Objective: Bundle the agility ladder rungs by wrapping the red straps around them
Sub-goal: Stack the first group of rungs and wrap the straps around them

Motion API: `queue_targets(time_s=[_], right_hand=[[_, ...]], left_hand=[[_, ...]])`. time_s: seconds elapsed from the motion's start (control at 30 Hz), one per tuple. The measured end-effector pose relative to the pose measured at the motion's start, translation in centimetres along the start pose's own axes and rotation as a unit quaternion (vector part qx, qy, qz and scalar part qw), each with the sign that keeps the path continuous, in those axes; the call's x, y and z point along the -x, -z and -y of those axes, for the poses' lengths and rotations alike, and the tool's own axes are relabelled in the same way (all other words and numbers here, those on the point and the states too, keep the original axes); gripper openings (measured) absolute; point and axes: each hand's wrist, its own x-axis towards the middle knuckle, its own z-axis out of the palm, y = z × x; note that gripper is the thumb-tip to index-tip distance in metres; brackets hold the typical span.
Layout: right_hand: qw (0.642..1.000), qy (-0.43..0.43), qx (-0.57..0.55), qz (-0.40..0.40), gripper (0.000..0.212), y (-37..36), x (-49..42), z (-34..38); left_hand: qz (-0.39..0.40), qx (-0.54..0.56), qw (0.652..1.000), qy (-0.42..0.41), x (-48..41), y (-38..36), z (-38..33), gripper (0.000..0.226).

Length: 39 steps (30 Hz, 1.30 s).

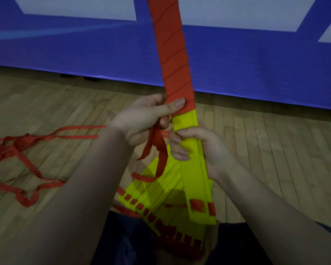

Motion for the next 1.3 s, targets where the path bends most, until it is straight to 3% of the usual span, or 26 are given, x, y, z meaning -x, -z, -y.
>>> queue_targets(time_s=[0.1, 0.2, 0.3, 0.37, 0.47, 0.5, 0.6, 0.67, 0.73, 0.87, 0.93, 1.03, 1.13, 1.3], right_hand=[[0.999, -0.040, 0.015, 0.000, 0.014, -0.1, 0.3, 0.7], [0.982, -0.029, 0.153, -0.103, 0.017, -0.3, 0.3, 1.1], [0.952, 0.005, 0.247, -0.183, 0.041, -0.3, -0.2, 0.7], [0.882, 0.054, 0.409, -0.227, 0.057, -0.3, -0.4, 0.1], [0.676, 0.118, 0.671, -0.281, 0.061, -0.4, 0.0, -1.2], [0.634, 0.141, 0.705, -0.286, 0.061, -0.4, 0.2, -1.6], [0.550, 0.154, 0.772, -0.279, 0.056, -0.2, 0.3, -2.4], [0.517, 0.134, 0.801, -0.270, 0.055, 0.1, 0.2, -2.6], [0.544, 0.145, 0.783, -0.263, 0.053, 0.6, 0.0, -2.3], [0.715, 0.186, 0.627, -0.245, 0.035, 0.9, 0.0, -1.4], [0.797, 0.160, 0.527, -0.249, 0.017, 0.6, -0.1, -0.7], [0.893, 0.113, 0.367, -0.233, 0.014, -0.2, -0.2, 0.2], [0.938, 0.090, 0.267, -0.199, 0.015, -0.7, 0.0, 0.9], [0.969, 0.046, 0.193, -0.150, 0.018, -0.9, 0.8, 1.4]], left_hand=[[-0.012, -0.030, 0.998, -0.052, 0.5, -0.4, 0.1, 0.015], [-0.062, -0.015, 0.997, -0.052, 0.6, -0.3, 0.5, 0.013], [-0.163, -0.028, 0.984, -0.069, 0.2, -0.3, 1.0, 0.008], [-0.208, -0.040, 0.973, -0.091, -0.1, -0.8, 1.3, 0.008], [-0.244, -0.070, 0.960, -0.117, -0.5, -1.5, 1.9, 0.013], [-0.254, -0.081, 0.956, -0.120, -0.7, -1.5, 2.0, 0.014], [-0.270, -0.107, 0.949, -0.120, -0.9, -1.7, 2.4, 0.011], [-0.256, -0.127, 0.952, -0.111, -0.9, -1.7, 2.5, 0.010], [-0.218, -0.142, 0.960, -0.103, -0.7, -1.6, 2.4, 0.011], [-0.144, -0.106, 0.982, -0.067, -0.2, -0.7, 1.3, 0.008], [-0.132, -0.067, 0.988, -0.044, 0.0, -0.1, 0.5, 0.006], [-0.114, -0.024, 0.993, -0.030, 0.2, 0.5, -0.2, 0.008], [-0.091, -0.012, 0.996, -0.017, 0.4, 0.5, -0.4, 0.014], [-0.138, -0.068, 0.988, -0.008, -0.1, 1.2, 0.1, 0.024]])
